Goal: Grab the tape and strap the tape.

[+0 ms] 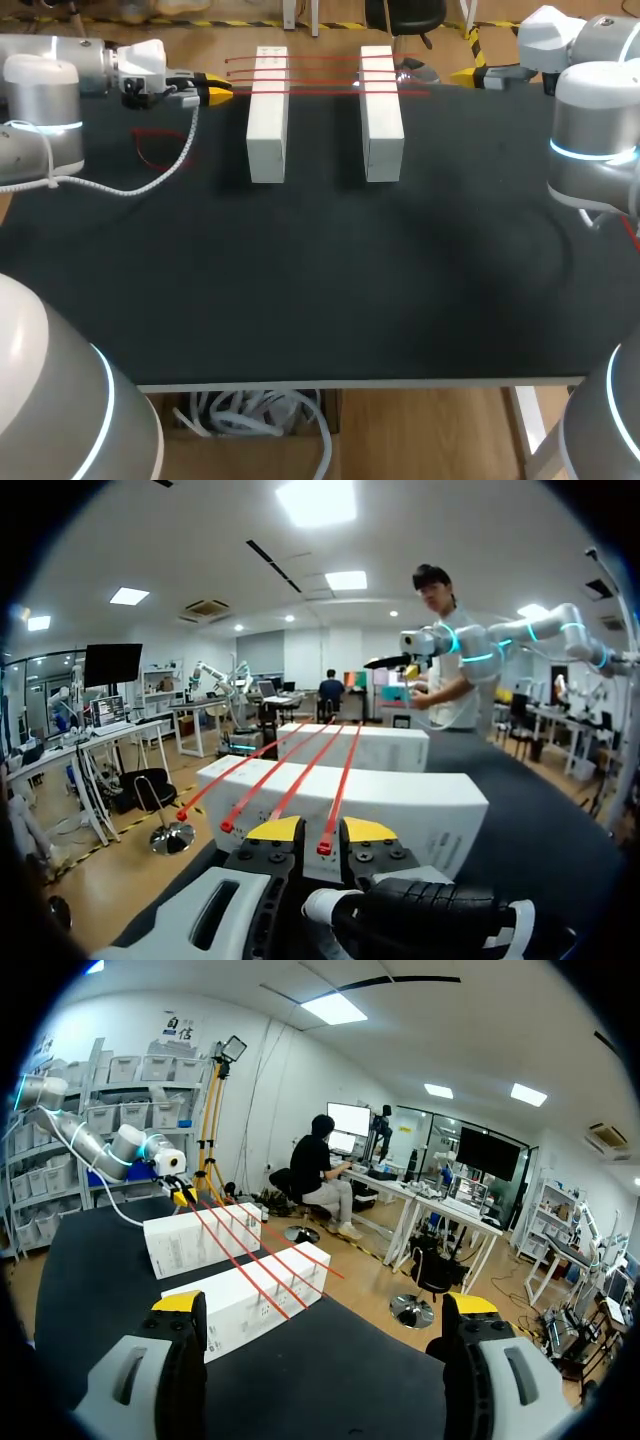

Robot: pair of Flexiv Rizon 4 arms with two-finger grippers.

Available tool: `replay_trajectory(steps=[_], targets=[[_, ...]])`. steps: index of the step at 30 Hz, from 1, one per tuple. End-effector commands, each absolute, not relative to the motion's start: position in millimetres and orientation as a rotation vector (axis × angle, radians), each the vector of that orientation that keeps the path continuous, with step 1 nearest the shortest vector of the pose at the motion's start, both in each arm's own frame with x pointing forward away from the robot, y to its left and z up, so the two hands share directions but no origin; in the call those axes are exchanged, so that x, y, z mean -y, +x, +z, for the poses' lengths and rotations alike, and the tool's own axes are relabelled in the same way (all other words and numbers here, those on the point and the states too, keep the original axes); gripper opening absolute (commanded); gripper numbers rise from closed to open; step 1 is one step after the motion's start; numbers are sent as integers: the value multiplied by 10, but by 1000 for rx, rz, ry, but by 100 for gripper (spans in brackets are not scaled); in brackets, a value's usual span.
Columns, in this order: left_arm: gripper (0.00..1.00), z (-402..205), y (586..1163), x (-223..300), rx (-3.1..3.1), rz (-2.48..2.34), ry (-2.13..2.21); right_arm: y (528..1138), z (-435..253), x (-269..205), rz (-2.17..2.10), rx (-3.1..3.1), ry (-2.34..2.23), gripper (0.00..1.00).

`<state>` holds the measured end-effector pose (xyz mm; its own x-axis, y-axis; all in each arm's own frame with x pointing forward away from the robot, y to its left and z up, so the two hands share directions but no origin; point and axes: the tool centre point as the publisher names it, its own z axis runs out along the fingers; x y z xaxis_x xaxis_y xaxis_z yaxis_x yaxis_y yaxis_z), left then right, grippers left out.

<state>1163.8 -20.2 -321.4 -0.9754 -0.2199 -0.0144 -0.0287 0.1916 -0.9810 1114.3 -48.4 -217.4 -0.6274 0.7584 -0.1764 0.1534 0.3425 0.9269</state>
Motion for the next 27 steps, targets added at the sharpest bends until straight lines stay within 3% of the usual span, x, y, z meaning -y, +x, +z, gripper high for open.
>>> replay_trajectory(steps=[1,8,27], targets=[[10,-3236,11656,198,-2305,-1896,-235,11142,-2169,490,1290,-2007,794,100],[0,-3246,11635,191,-2314,-1891,-222,11142,-2169,490,1290,-2007,794,100],[0,-3001,11531,144,-2280,-2009,-167,11142,-2169,490,1290,-2007,794,100]])
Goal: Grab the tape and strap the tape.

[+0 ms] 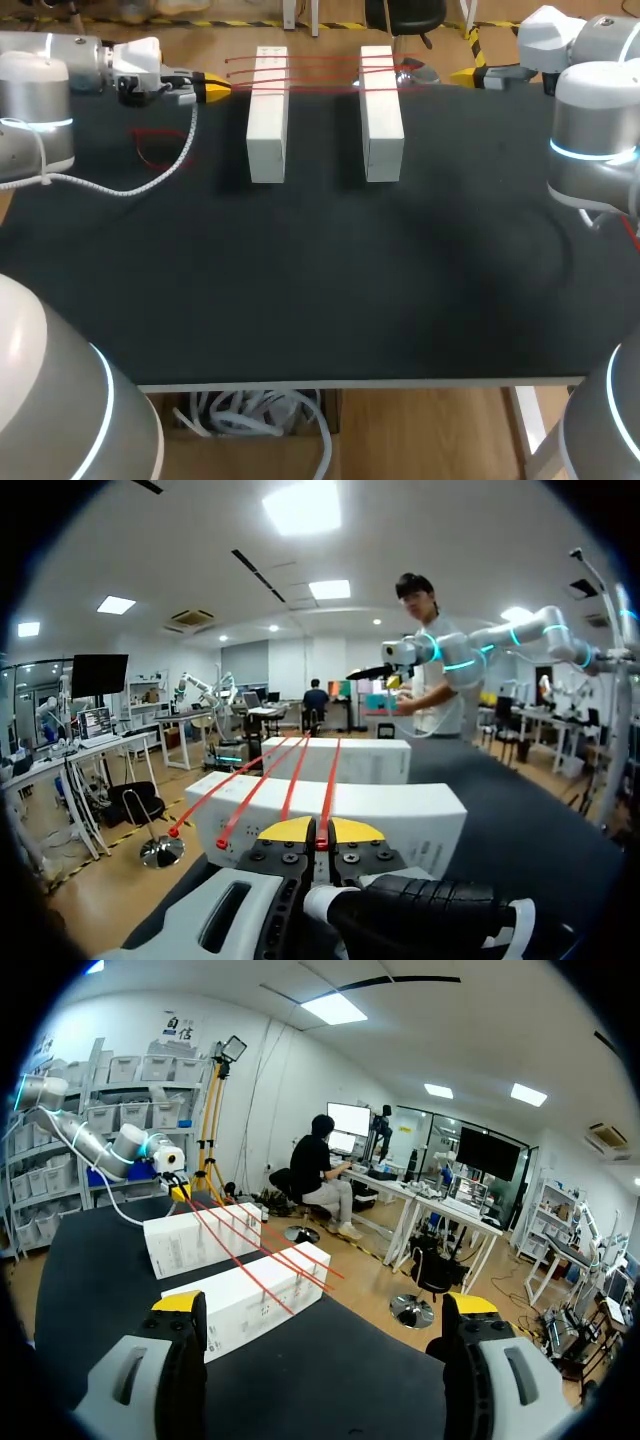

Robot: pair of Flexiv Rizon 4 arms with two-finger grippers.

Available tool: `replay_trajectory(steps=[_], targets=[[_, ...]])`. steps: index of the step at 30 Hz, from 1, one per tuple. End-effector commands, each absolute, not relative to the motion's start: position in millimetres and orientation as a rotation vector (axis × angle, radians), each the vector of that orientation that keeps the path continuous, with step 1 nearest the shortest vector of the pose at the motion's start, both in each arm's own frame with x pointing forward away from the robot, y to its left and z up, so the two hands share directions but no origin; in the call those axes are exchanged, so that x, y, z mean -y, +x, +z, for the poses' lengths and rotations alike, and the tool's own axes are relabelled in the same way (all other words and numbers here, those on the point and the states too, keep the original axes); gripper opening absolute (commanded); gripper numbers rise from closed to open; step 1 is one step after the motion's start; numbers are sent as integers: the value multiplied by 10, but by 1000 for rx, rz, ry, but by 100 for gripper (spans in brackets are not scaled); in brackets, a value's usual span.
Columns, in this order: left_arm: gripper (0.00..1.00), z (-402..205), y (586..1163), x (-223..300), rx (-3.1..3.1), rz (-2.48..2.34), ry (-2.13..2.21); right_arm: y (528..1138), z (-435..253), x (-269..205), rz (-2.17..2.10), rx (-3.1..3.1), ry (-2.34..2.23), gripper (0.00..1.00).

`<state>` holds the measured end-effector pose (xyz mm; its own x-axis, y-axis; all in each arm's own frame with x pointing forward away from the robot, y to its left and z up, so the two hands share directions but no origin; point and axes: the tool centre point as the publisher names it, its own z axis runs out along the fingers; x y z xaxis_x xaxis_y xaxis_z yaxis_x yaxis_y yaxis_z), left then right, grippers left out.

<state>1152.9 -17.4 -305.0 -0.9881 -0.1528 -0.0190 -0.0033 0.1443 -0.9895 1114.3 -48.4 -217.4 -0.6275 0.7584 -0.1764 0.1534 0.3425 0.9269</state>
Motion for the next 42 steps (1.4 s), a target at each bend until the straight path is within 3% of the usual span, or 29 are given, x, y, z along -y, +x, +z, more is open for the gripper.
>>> replay_trajectory(steps=[1,15,42], targets=[[0,-2973,11524,149,-2296,-2007,-193,11142,-2169,490,1290,-2007,794,100],[0,-2485,11309,154,-2196,-2152,-421,11142,-2169,490,1290,-2007,794,100],[0,-1551,10717,427,-1816,-2167,-376,11142,-2169,490,1290,-2007,794,100]])
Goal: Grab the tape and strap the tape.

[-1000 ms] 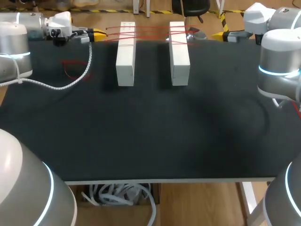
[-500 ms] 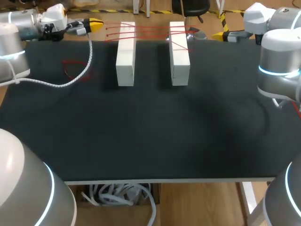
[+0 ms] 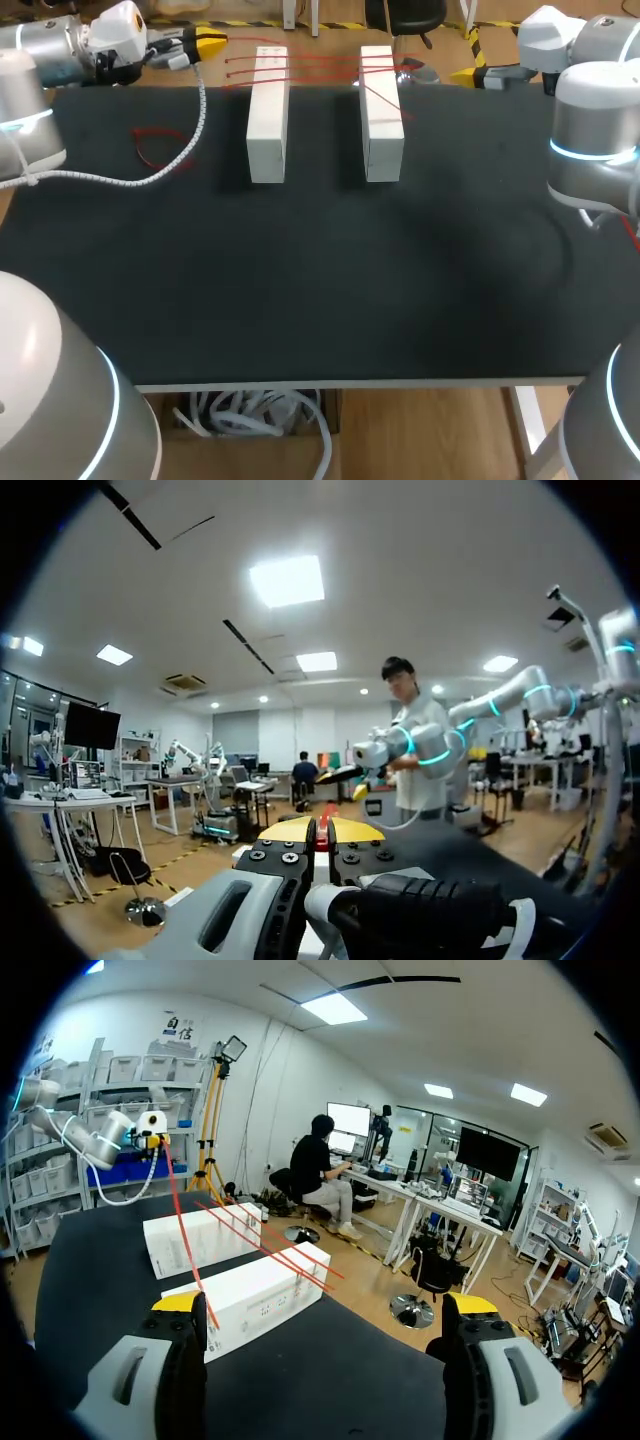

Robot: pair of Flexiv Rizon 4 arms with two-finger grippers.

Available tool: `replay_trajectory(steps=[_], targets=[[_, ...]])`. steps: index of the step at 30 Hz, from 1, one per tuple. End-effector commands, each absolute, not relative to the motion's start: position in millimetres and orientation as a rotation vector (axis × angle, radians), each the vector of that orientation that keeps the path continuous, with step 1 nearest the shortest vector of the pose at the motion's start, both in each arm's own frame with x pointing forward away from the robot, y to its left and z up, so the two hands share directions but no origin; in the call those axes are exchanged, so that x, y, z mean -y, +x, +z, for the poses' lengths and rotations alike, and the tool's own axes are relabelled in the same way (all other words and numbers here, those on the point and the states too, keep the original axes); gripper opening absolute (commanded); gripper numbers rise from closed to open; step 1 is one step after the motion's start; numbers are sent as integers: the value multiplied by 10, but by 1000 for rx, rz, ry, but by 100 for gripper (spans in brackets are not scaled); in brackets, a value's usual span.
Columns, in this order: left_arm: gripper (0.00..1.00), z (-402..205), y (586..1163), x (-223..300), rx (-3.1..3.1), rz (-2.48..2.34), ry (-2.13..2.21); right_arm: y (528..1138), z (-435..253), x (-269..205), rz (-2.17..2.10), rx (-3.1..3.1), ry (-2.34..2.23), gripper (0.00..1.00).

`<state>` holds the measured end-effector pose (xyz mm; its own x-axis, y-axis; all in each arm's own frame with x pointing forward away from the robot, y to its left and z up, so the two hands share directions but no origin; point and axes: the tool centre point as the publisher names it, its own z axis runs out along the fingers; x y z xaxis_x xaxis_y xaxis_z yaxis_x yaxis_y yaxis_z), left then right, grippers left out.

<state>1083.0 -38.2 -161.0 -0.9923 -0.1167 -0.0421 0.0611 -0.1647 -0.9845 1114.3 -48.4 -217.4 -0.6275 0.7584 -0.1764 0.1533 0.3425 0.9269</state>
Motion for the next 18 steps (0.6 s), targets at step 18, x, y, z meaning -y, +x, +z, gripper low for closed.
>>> replay_trajectory(steps=[18], targets=[[0,-1333,10484,742,-1724,-2265,-452,11142,-2169,490,1290,-2007,794,100]])
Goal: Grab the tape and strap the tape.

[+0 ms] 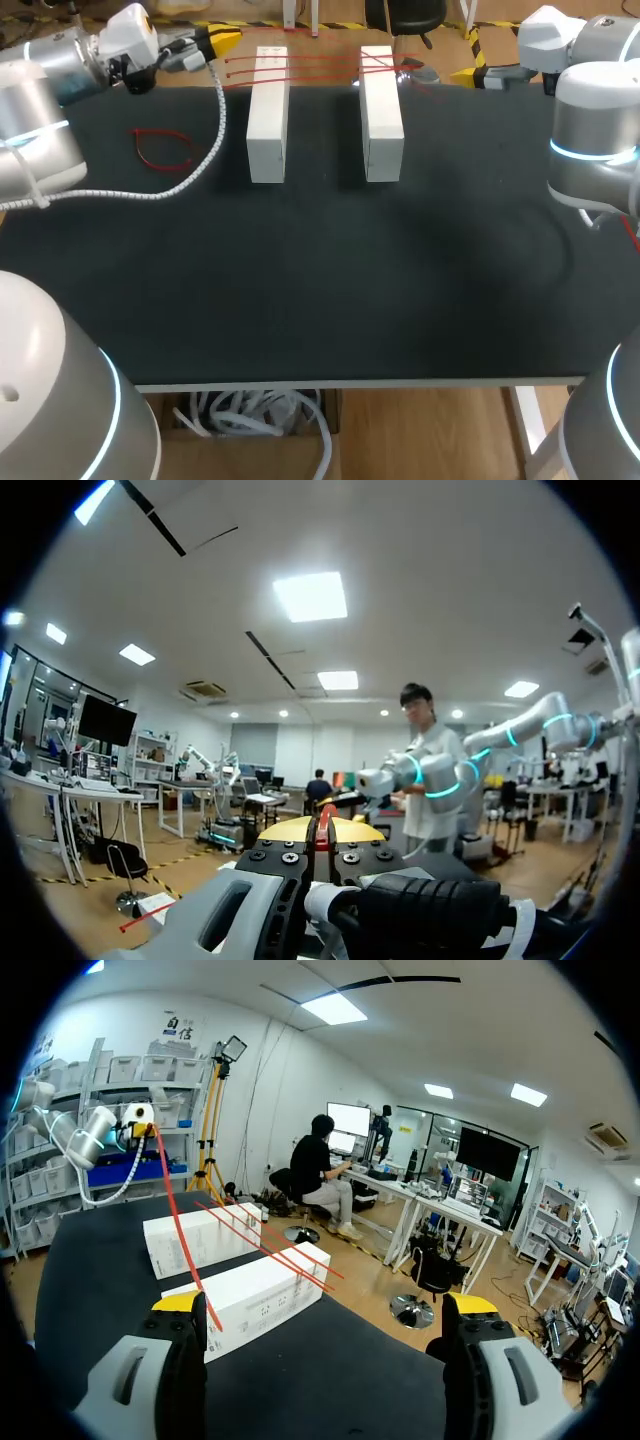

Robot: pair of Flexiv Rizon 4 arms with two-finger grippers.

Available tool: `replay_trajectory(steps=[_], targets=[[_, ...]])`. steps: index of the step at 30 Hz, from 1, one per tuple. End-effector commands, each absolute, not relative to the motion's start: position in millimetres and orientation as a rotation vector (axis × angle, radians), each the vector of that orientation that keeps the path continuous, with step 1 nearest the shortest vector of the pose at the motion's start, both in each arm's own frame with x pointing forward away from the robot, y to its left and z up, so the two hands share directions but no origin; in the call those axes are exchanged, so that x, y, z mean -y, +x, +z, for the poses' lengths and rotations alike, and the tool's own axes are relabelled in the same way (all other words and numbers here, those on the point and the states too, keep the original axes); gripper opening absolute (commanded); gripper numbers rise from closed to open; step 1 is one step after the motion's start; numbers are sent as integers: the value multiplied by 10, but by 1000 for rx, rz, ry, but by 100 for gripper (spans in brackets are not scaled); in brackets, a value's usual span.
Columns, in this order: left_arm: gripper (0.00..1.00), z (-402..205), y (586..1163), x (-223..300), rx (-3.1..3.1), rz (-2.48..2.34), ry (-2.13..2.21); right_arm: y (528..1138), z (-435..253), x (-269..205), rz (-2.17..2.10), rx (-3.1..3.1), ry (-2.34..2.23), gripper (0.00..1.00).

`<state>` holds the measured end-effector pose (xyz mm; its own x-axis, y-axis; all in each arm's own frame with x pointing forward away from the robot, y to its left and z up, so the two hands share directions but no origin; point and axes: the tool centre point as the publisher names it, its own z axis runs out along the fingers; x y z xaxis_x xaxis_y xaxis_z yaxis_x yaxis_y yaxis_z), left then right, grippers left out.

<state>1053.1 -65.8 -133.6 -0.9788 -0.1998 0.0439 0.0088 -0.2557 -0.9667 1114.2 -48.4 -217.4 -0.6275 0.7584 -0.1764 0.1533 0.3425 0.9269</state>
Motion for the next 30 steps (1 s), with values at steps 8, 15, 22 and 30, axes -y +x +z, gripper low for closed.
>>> replay_trajectory(steps=[8,15,22,30], targets=[[0,-1268,10469,867,-1682,-2322,-446,11142,-2169,490,1290,-2007,794,100],[0,-1222,10415,919,-1663,-2387,-386,11142,-2169,490,1290,-2007,794,100],[0,-1202,10383,938,-1649,-2454,-305,11142,-2169,490,1290,-2007,794,100],[0,-1169,10353,957,-1646,-2506,-172,11142,-2169,490,1290,-2007,794,100]])
